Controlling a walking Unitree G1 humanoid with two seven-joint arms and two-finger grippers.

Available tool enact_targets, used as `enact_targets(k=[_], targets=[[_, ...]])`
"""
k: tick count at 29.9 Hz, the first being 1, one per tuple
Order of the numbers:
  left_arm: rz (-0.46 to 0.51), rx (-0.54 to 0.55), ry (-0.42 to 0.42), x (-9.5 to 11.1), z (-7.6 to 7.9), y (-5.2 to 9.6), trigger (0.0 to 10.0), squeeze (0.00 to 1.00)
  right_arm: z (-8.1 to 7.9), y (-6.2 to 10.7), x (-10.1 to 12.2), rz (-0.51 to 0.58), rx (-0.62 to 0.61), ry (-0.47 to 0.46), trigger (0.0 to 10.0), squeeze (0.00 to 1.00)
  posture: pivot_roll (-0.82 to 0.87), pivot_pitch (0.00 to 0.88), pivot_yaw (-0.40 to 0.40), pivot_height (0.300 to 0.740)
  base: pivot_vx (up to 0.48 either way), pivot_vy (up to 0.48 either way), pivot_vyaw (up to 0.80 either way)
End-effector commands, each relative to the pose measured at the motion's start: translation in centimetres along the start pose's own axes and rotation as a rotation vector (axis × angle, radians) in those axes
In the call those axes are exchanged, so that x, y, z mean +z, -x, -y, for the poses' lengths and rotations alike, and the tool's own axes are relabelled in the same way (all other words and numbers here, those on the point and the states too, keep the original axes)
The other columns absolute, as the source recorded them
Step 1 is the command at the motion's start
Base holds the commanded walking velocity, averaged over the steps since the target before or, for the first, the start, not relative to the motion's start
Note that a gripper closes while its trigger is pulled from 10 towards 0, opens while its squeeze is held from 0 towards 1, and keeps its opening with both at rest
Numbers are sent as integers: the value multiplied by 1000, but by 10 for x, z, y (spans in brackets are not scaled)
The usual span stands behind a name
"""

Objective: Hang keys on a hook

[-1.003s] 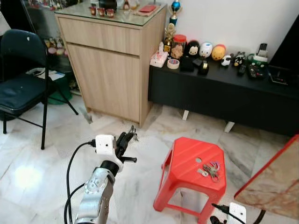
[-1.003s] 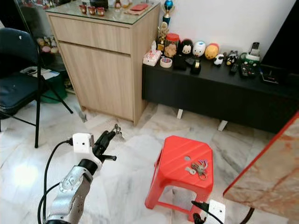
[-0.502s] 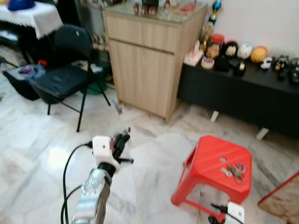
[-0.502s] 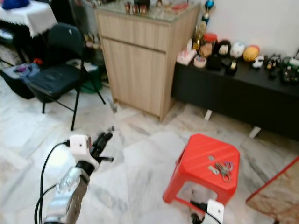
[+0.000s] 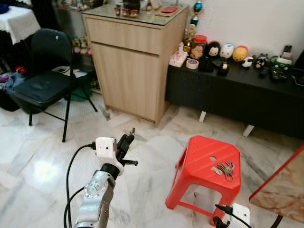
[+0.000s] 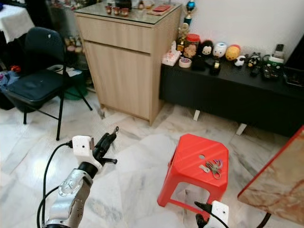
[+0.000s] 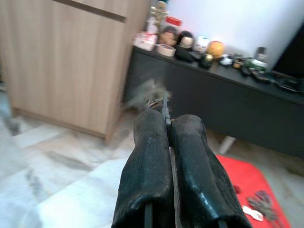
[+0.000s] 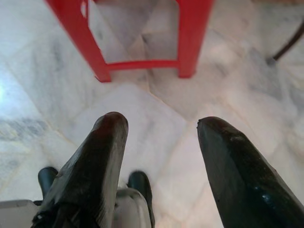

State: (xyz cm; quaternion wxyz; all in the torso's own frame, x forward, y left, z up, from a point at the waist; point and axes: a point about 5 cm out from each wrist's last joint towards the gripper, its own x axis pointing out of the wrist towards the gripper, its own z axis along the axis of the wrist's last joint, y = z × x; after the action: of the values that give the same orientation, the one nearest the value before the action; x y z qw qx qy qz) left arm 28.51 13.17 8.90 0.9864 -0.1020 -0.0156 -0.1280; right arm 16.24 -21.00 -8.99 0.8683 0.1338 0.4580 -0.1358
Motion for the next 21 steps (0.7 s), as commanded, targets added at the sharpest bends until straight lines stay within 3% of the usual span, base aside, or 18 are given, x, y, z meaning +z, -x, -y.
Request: enact_targets(k=[1, 11, 16, 21], targets=[[16, -18, -4, 4, 4, -2, 10000, 0, 1, 0, 1, 0, -1, -3, 10000, 0, 16, 10, -75, 740, 0, 0, -744], [15, -33, -27, 3, 6, -1, 10000, 0, 1, 0, 1, -1, 0, -3, 10000, 0, 14, 2, -74, 740, 0, 0, -740], [18, -40, -27, 4, 7, -2, 10000, 0, 1, 0, 1, 1, 2, -1, 10000, 0, 17, 0, -73, 740, 0, -297, -735], [19, -44, -29, 4, 7, -2, 10000, 0, 1, 0, 2, 16, 0, -8, 10000, 0, 17, 0, -73, 740, 0, -310, 0]])
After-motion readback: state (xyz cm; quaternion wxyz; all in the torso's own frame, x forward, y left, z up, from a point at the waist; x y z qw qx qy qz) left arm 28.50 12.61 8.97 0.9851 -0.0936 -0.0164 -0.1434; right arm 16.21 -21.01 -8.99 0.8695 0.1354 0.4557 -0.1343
